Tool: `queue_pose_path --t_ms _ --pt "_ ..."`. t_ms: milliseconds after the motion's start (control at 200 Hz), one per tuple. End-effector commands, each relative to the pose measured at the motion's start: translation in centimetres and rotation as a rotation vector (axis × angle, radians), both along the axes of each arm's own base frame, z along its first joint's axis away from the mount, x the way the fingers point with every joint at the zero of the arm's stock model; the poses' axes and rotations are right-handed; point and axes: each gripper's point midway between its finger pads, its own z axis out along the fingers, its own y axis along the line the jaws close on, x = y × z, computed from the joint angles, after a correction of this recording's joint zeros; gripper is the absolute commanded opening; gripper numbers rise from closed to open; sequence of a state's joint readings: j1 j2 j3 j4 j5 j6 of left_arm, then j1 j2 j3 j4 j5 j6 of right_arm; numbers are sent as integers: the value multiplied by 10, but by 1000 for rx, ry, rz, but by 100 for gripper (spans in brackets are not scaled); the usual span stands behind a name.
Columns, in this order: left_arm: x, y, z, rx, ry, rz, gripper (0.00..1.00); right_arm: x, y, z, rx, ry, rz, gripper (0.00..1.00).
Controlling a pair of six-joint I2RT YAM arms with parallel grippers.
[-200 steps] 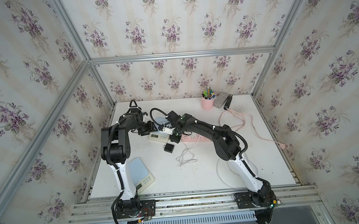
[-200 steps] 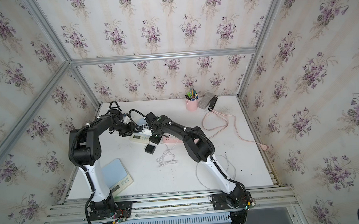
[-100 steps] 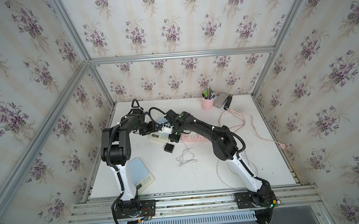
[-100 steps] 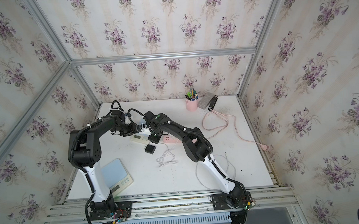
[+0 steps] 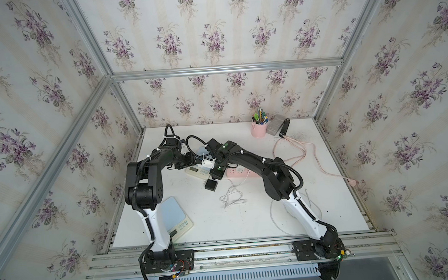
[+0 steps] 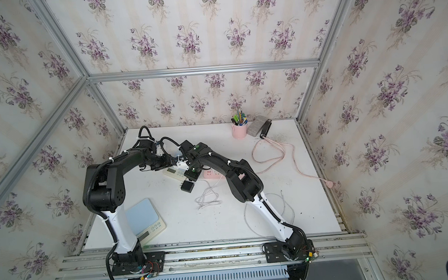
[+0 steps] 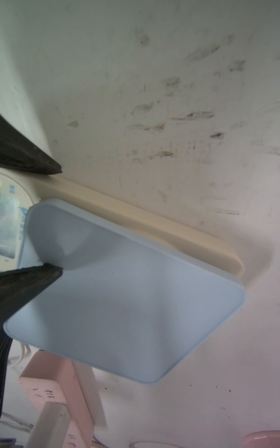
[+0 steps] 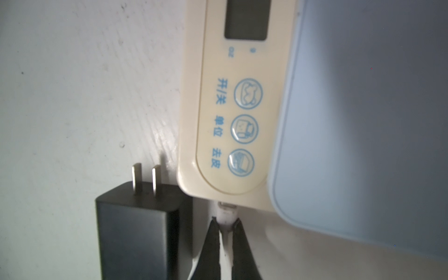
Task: Charge the electronic scale
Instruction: Insert the charging cable into the electronic scale.
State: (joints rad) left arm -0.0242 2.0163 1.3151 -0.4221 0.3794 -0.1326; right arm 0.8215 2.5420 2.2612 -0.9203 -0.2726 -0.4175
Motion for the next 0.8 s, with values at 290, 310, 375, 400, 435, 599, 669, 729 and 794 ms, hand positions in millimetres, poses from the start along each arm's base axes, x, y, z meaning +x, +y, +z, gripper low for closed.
queue_pose_path --t_ms 290,310,375,400,435,599,669,729,794 --pt "-82 -22 -26 -77 331 -21 58 26 47 55 251 -155 20 0" --pt "-82 -22 -26 -77 333 -22 58 26 47 54 249 -153 18 0" --pt "-85 -23 -26 -80 339 -20 58 28 48 51 249 -152 11 0" --pt "-86 -23 -26 -80 339 -22 58 28 48 51 249 -152 8 0" --pt "-88 -24 -27 -81 345 -22 58 30 49 50 251 -154 -2 0" --pt "-98 -26 -29 -92 358 -14 57 39 55 56 272 -176 -33 0" --pt "-101 -28 -28 -101 359 -11 57 41 57 57 285 -180 -38 0" --pt "-105 -29 -29 -108 363 -9 57 42 58 58 291 -186 -43 0" --pt "-107 -30 -28 -117 364 -8 57 44 59 58 294 -191 -48 0"
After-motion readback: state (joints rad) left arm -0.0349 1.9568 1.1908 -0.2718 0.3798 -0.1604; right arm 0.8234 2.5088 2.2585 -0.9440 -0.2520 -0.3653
